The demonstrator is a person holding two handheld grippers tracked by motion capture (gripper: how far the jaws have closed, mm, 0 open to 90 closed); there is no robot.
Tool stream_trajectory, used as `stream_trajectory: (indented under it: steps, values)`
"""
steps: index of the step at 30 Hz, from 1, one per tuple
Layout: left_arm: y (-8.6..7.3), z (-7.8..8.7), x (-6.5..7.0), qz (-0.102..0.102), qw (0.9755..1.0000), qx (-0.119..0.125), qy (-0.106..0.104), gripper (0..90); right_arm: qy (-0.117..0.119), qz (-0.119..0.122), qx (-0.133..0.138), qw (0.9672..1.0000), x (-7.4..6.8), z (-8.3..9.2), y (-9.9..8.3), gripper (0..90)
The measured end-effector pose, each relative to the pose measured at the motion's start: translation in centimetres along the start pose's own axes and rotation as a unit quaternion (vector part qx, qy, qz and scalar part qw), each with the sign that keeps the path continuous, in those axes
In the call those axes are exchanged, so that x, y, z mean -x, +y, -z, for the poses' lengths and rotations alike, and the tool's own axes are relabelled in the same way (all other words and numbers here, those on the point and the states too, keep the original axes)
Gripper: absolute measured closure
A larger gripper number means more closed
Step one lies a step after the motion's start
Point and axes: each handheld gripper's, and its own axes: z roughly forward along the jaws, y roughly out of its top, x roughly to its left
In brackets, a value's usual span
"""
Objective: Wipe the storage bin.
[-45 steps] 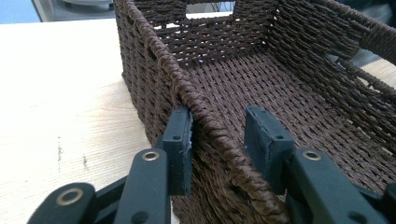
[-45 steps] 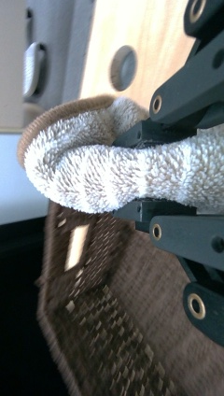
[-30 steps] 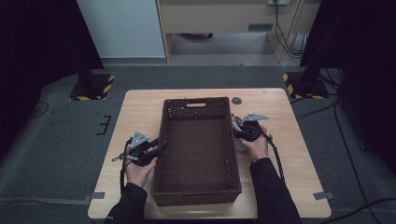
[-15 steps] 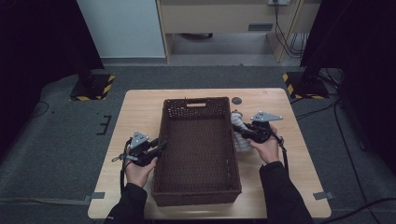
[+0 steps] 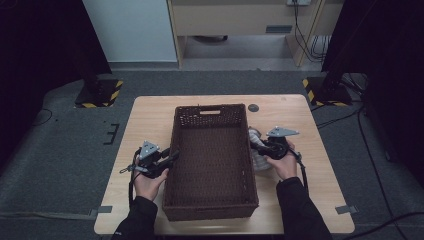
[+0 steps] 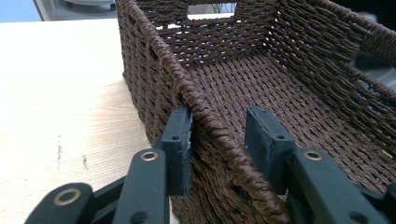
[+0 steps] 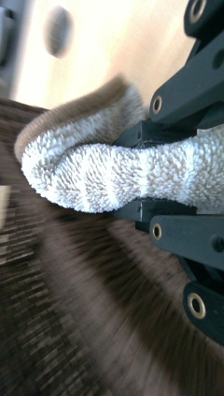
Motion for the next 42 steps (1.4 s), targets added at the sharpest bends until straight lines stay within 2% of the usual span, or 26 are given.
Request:
stream_trajectory:
  steps: [3,6,9,10,11,13,16,17,19,21,23,27,30,34,40,42]
  values:
    - [0.0,0.0,0.0,0.0,1.0,0.0,0.0,60.5,0.015,-0.003,0.042,0.999,-0.5,2.4,1.6,72.6]
    - [0.0,0.0,0.0,0.0,1.0,0.0,0.001,60.5,0.021,0.019,0.048,0.9984,-1.4,3.6,2.2,72.6]
    - [0.0,0.0,0.0,-0.001,1.0,0.0,0.002,60.7,0.021,0.028,0.024,0.9991,-1.9,3.3,1.2,72.6]
    - [0.0,0.0,0.0,0.0,1.0,0.0,0.001,60.7,0.022,0.023,0.02,0.9993,-1.9,3.2,0.8,72.6]
    - [0.0,0.0,0.0,0.0,1.0,0.0,0.001,60.7,0.023,0.019,0.003,0.9996,-1.8,2.6,-0.4,72.6]
    - [0.0,0.0,0.0,0.001,1.0,0.0,0.0,60.7,0.023,0.018,-0.006,0.9996,-1.8,2.4,-0.8,72.6]
    - [0.0,0.0,0.0,0.001,1.0,0.0,0.001,60.6,0.022,0.02,-0.047,0.9984,-2.1,1.0,-2.9,72.4]
    - [0.0,0.0,0.0,0.0,1.0,0.0,0.002,60.7,0.021,0.023,-0.062,0.9976,-2.3,0.7,-3.2,72.3]
    - [0.0,0.0,0.0,-0.001,1.0,0.0,0.003,60.7,0.017,0.029,-0.064,0.9974,-2.5,0.8,-2.9,72.2]
    - [0.0,0.0,0.0,-0.001,1.0,0.0,0.003,60.7,0.016,0.028,-0.051,0.9982,-2.5,1.4,-2.4,72.2]
    - [0.0,0.0,0.0,-0.001,1.0,0.0,0.003,60.7,0.019,0.022,-0.026,0.9992,-2.6,2.5,-1.8,72.2]
    - [0.0,0.0,0.1,-0.001,1.0,0.0,0.005,60.6,0.042,0.019,0.036,0.9983,-3.1,5.4,-0.5,72.2]
    - [0.0,0.0,0.1,-0.001,1.0,0.0,0.005,60.6,0.05,0.027,0.044,0.9974,-3.9,6.5,-0.7,72.1]
    - [0.0,0.0,0.1,-0.002,1.0,-0.001,0.008,61.2,0.052,0.023,0.02,0.9982,-4.2,6.0,-2.2,72.0]
    - [0.2,-0.1,0.2,-0.007,0.9998,0.001,0.018,63.7,0.047,0.02,-0.044,0.9978,-4.4,3.8,-4.4,71.7]
    - [0.2,-0.2,0.2,-0.009,0.9997,0.002,0.021,64.3,0.044,0.021,-0.05,0.9975,-4.5,3.7,-4.5,71.7]
